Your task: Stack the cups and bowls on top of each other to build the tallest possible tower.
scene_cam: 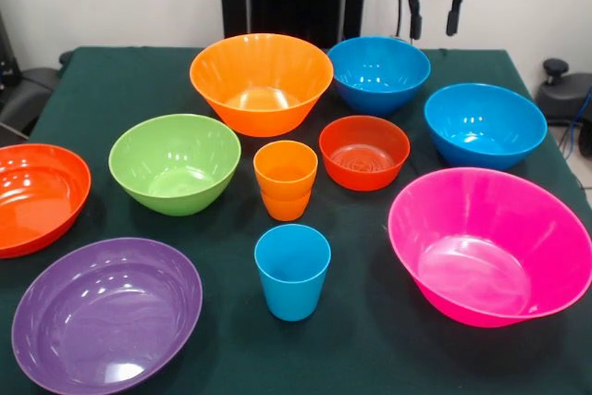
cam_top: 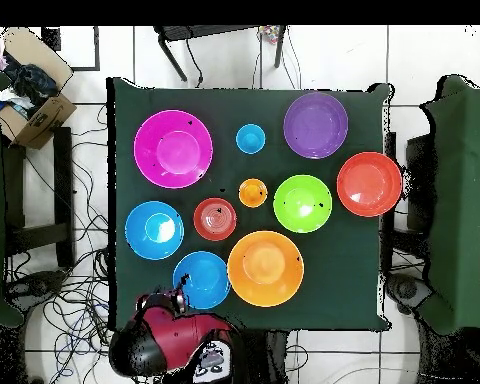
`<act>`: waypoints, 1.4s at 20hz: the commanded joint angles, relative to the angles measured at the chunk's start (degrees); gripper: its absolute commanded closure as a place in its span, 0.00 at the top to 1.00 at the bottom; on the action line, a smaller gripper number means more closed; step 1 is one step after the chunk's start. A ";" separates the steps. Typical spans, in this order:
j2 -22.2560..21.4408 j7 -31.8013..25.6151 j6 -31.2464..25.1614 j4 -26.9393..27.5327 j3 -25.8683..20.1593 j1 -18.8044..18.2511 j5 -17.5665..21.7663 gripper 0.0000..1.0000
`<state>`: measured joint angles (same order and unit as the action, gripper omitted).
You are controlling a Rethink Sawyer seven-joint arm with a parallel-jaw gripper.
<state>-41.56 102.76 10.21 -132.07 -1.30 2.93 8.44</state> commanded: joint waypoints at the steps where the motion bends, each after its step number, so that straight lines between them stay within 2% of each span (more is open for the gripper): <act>1: 5.96 9.83 3.35 -2.81 -2.19 3.12 2.20 1.00; 7: 7.80 8.05 4.20 -0.35 0.77 4.81 2.77 1.00; 12: 3.44 6.47 2.53 -1.08 2.90 4.61 4.76 1.00; 15: 2.09 6.36 1.52 -0.78 3.27 4.25 5.37 1.00; 19: 0.79 5.69 0.30 0.19 4.03 5.51 5.76 1.00; 22: 0.99 5.86 1.66 0.94 4.76 6.50 5.86 1.00; 28: 4.96 7.27 6.47 3.09 7.06 10.41 3.92 1.00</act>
<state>-40.86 103.10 12.41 -133.40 5.86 9.50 11.90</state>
